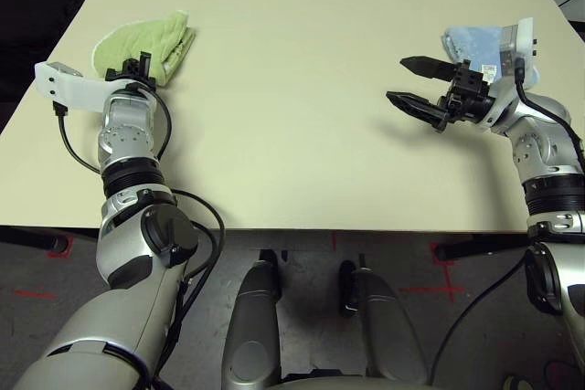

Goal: Fold the towel and set it aside.

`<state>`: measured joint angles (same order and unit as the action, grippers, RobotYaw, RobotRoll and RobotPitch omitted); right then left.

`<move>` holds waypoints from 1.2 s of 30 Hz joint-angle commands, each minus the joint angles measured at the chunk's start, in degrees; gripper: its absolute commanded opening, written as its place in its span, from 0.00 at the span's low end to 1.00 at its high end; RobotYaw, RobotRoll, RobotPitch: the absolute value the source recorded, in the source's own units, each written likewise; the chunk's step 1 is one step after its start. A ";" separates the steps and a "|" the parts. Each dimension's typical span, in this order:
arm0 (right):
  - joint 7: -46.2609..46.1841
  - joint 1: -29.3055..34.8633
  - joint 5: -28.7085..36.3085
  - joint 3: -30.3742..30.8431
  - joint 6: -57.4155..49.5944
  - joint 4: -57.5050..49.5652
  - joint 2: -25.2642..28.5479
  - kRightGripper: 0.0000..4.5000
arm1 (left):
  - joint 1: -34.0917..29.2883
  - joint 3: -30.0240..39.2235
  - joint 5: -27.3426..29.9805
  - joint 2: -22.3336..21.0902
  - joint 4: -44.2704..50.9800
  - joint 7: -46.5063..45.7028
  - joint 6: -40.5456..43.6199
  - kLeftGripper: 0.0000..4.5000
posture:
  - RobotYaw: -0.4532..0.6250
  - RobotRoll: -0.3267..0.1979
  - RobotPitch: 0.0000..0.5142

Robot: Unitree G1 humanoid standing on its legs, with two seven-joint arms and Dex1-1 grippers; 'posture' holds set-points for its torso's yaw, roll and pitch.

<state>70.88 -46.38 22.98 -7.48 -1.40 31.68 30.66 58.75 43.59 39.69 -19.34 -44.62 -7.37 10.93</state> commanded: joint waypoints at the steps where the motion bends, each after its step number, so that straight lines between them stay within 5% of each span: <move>1: 0.48 -0.24 -0.39 0.14 0.82 0.70 0.18 1.00 | -1.49 -0.66 -0.13 -0.19 0.65 -3.88 2.72 0.18 | 0.48 0.62 0.45; 7: 0.65 -0.62 -0.41 0.20 1.17 1.24 0.10 1.00 | -3.05 -3.02 0.99 -0.82 9.86 -12.38 17.64 0.70 | 0.48 0.62 0.45; 10: 0.80 -0.59 -0.41 0.17 1.28 1.30 0.16 1.00 | -4.14 -6.68 1.18 -5.06 14.85 -15.82 36.65 0.96 | 0.48 0.62 0.45; 15: 1.11 -0.67 -0.40 0.08 1.60 1.96 0.30 1.00 | -5.58 -16.82 11.02 -18.68 26.66 2.30 70.90 0.99 | 0.49 0.62 0.45; 19: 1.35 -1.39 -0.64 0.20 2.15 3.25 0.07 1.00 | -4.90 -28.19 12.69 -29.20 32.03 18.48 77.17 0.99 | 0.51 0.62 0.45; 23: 1.42 -2.60 -0.99 0.18 3.00 4.79 -0.27 1.00 | -5.54 -42.18 6.57 -37.51 35.84 38.02 65.09 0.99 | 0.51 0.62 0.45; 25: 0.50 -3.05 -1.07 -0.22 3.94 5.56 -0.69 1.00 | -5.26 -45.11 0.81 -36.87 34.47 44.11 52.86 0.99 | 0.51 0.62 0.45; 29: -11.07 -4.72 -3.65 -2.03 7.16 10.71 -2.95 1.00 | -3.41 -44.89 -16.03 -24.31 18.18 37.63 13.38 0.99 | 0.49 0.62 0.46; 36: -36.21 -8.65 -7.76 -6.21 15.64 21.70 -5.65 1.00 | -1.62 -40.30 -24.42 -11.12 -0.39 30.42 -13.89 0.99 | 0.46 0.62 0.46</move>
<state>39.74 -54.46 16.22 -11.99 11.71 51.12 25.03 56.52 2.28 17.30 -31.43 -42.40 24.18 2.31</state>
